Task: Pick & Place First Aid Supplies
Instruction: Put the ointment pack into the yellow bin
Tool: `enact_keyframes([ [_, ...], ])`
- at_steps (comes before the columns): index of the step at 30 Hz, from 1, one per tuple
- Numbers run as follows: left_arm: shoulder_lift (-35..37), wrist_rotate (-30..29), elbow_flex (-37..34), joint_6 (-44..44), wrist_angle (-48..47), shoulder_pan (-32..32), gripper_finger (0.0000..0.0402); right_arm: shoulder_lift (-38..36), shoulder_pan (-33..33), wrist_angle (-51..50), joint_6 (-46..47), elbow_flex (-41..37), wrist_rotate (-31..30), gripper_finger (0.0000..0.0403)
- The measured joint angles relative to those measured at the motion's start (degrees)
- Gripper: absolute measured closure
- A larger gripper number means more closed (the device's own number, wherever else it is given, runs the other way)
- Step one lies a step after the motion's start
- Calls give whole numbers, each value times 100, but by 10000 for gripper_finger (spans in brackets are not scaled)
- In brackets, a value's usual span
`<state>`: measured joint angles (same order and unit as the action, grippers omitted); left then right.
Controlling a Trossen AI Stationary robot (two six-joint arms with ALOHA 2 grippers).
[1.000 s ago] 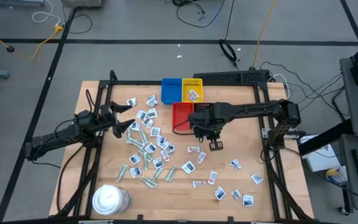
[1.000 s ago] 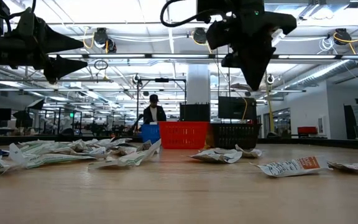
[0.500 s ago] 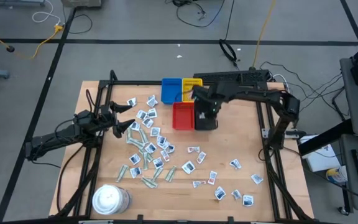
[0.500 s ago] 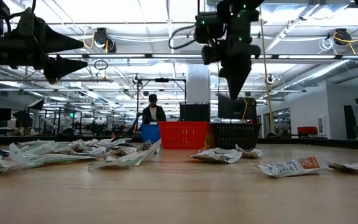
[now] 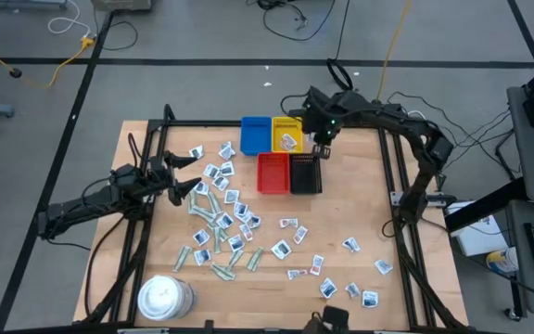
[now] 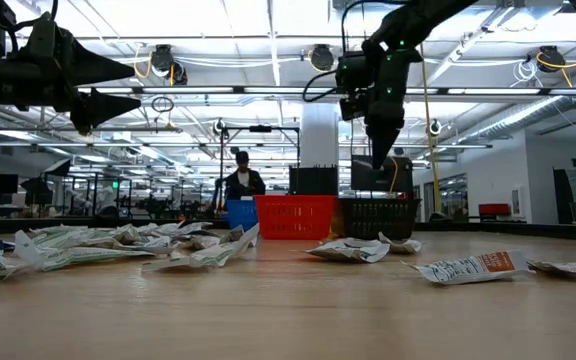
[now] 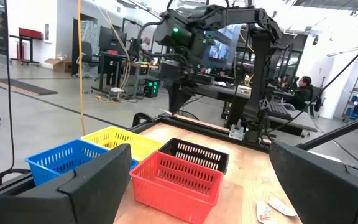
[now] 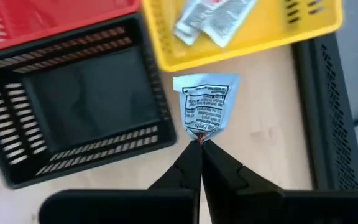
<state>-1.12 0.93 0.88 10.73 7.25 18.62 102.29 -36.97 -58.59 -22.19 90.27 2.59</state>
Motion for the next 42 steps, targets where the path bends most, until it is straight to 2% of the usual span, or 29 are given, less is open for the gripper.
enact_keyframes([
  [5, 0, 0, -1, -1, 0, 1, 11, 519, -11, -79, -106, 457, 26, 403],
  [17, 2, 0, 0, -1, 0, 1, 11, 1985, -46, -424, -254, 2477, 52, 403],
  [27, 0, 0, 0, -1, 0, 0, 11, 2679, -13, -292, -272, 2532, 64, 403],
  [34, 2, 0, 0, 0, 0, 0, 11, 2773, -7, -86, -450, 2526, 58, 395],
  [38, 1, 0, -1, 0, 0, -1, 11, 2773, -2, -76, -569, 2526, 84, 369],
  [42, 1, 0, -1, -1, 0, 0, 11, 2773, 6, -76, -564, 2526, 362, 316],
])
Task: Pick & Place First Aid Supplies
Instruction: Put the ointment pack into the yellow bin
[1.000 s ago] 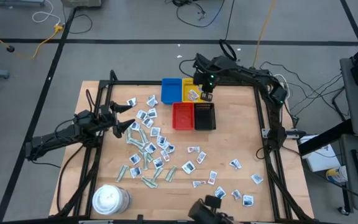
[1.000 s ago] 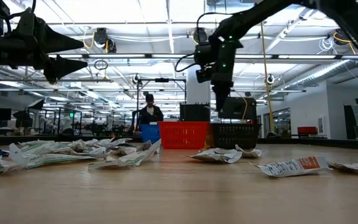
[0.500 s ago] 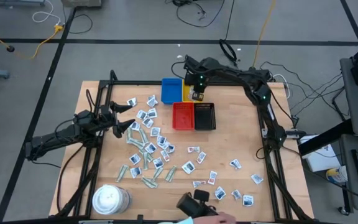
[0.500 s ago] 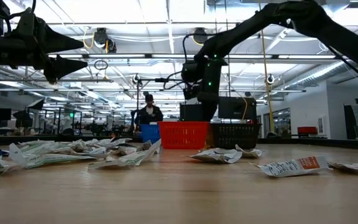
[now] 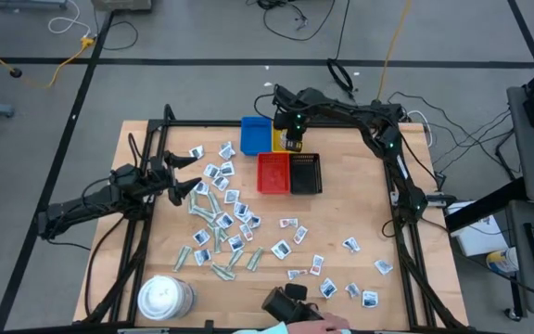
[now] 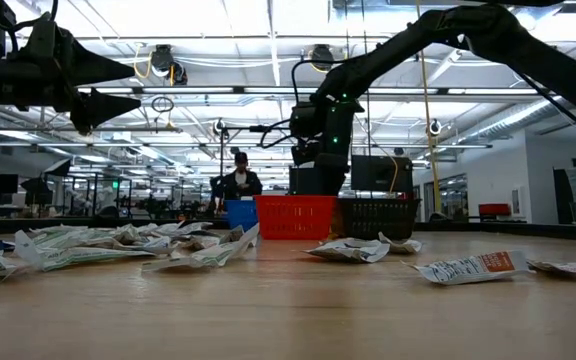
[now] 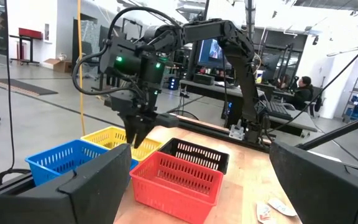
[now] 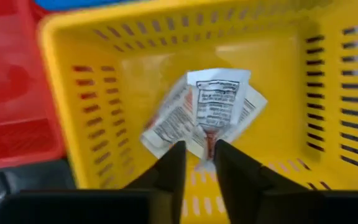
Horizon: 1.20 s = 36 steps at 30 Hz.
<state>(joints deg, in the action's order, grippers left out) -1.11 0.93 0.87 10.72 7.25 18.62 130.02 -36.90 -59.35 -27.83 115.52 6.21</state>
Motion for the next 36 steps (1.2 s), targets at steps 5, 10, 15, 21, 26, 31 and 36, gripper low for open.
enact_keyframes([
  [5, 0, 0, 1, 0, 0, 0, 11, -2, 22, 34, 5, -2, -6, 249],
  [10, 0, 0, 1, 2, 0, -1, 11, -25, 28, 41, 8, -2, -27, 217],
  [15, 0, -1, 0, 0, 0, 0, 11, -254, 47, 48, 8, -2, -37, 211],
  [21, 0, -2, 1, 0, 0, 1, 11, -616, 179, -41, 603, -2, -39, 218],
  [26, 0, 0, 1, 1, 0, 1, 11, -839, 363, -194, 1430, -4, -39, 225],
  [31, 0, 0, -1, 0, 0, 1, 11, -983, 493, -365, 2583, -2, -36, 226],
  [36, 0, 0, 1, 0, 0, -1, 11, -986, 560, -472, 3265, -2, -32, 227],
])
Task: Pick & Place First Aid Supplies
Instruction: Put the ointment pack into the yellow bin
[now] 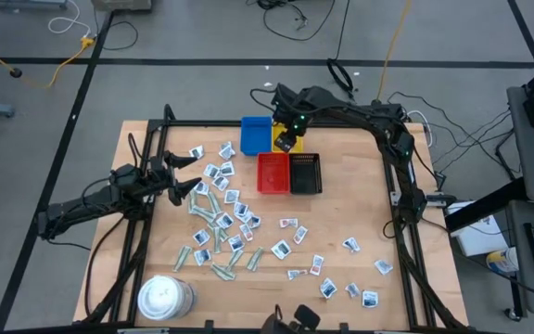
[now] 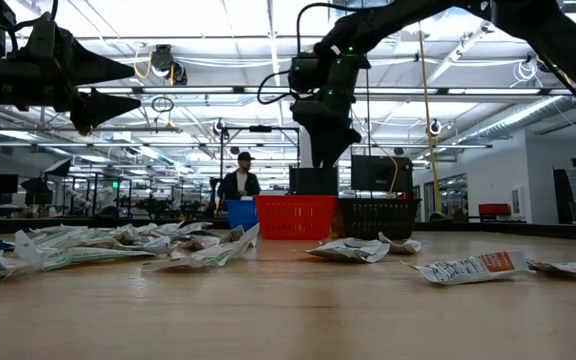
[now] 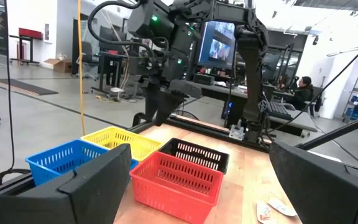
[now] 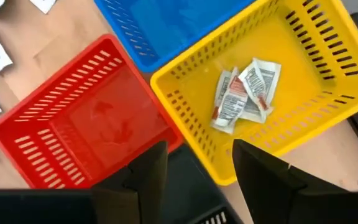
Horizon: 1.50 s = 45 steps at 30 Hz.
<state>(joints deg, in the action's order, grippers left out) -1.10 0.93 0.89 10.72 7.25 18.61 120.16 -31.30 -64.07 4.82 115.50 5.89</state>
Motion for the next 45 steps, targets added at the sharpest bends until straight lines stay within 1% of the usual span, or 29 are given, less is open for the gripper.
enact_keyframes([
  [4, 0, 0, 0, 0, 0, 0, 11, 0, 120, 0, -85, -2, -16, 228],
  [9, -1, -1, -2, 1, 0, 2, 11, 0, 528, -2, -279, -2, -1, 227],
  [14, -2, 0, 0, 0, 0, 0, 11, 0, 1041, -63, -290, -2, 8, 231],
  [22, 0, -1, -2, 1, 0, 2, 11, 0, 1954, -564, -611, -2, 19, 230],
  [33, -2, 0, 0, 1, 0, 1, 11, 0, 3006, -1022, -709, -2, 22, 234],
  [37, -2, 0, 0, 1, 0, 1, 11, 0, 3234, -1173, -645, -1, 19, 234],
  [41, 0, 0, 0, 1, 0, 2, 11, 2, 3310, -1184, -566, -1, 11, 236],
  [45, -1, 0, 0, 0, 0, 1, 11, 2, 3346, -848, -552, -254, -25, 236],
])
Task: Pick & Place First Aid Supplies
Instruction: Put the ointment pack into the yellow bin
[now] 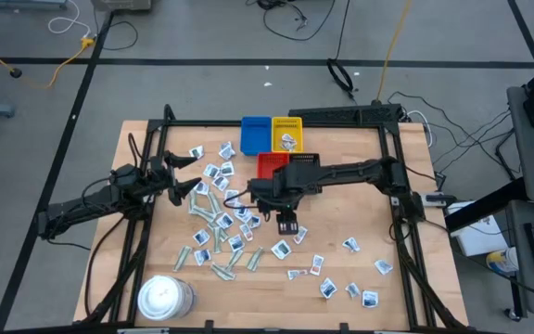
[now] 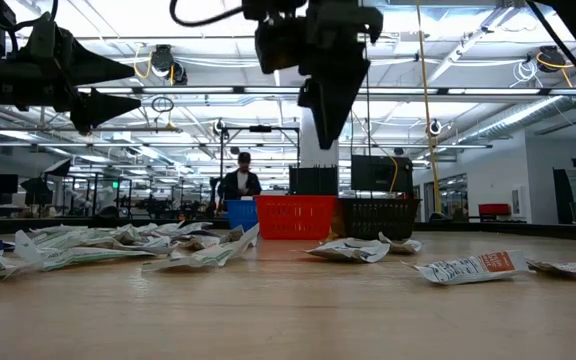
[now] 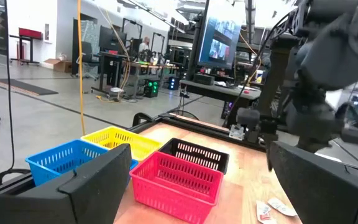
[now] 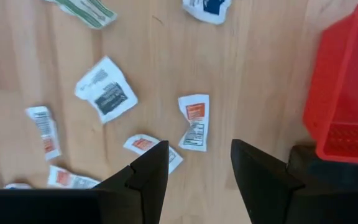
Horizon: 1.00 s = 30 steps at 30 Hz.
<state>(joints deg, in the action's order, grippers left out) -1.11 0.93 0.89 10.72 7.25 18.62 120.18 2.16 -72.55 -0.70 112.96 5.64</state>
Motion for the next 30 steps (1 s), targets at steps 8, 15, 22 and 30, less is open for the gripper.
enact_keyframes([
  [8, -1, 0, 0, 0, 0, 0, 11, 9, 100, 786, 23, -859, -66, 236],
  [15, 0, 0, 0, 2, 0, 0, 11, 9, 172, 1434, 1, -1652, -150, 236],
  [22, -1, 0, 0, 1, 0, 0, 11, 9, 172, 2130, -62, -2185, -162, 236],
  [30, -2, 0, 0, 0, 0, 0, 11, -2, 174, 2420, -318, -2357, -399, 287],
])
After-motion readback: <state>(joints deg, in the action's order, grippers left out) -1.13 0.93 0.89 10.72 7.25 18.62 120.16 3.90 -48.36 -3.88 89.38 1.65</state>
